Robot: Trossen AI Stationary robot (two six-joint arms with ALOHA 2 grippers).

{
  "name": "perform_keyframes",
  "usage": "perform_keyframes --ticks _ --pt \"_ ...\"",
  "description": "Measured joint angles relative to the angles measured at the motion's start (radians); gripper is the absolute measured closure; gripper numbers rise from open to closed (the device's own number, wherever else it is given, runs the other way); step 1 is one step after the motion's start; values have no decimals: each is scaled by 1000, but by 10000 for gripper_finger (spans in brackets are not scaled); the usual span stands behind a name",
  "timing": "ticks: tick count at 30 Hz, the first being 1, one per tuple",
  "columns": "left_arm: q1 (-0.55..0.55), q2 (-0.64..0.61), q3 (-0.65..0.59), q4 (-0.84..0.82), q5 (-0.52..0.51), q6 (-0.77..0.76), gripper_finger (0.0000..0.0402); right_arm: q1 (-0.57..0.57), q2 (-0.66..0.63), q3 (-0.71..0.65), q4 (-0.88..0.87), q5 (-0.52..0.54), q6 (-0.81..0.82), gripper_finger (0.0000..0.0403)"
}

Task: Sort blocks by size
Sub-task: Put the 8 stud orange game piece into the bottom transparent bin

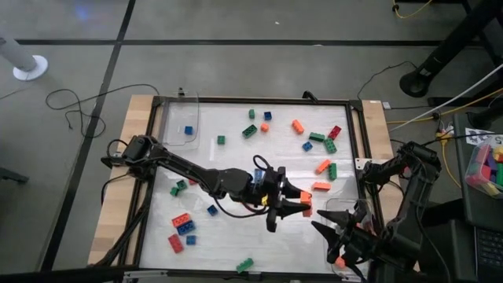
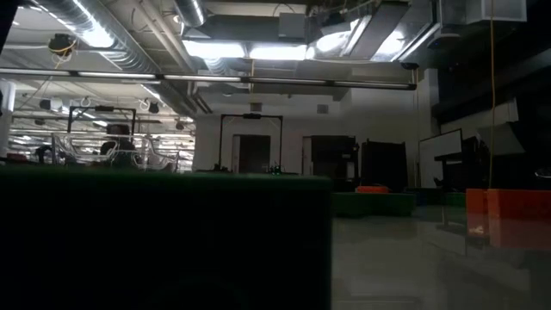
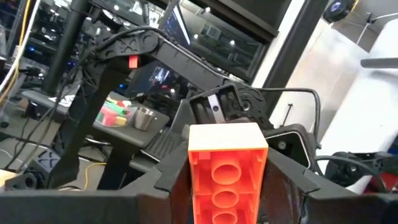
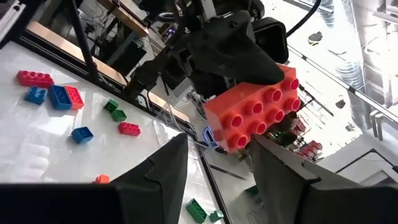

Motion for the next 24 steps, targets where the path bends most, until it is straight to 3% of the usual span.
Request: perform_keyframes --ticks 15,20,24 --pt "-3 0 0 67 -4 43 261 -141 0 0 -10 -1 -3 231" --pt "2 -14 0 -55 -4 110 261 -135 1 -1 -53 -23 -16 231" --pt "2 -58 0 -240 -4 129 261 -80 -14 -2 -233 -66 190 231"
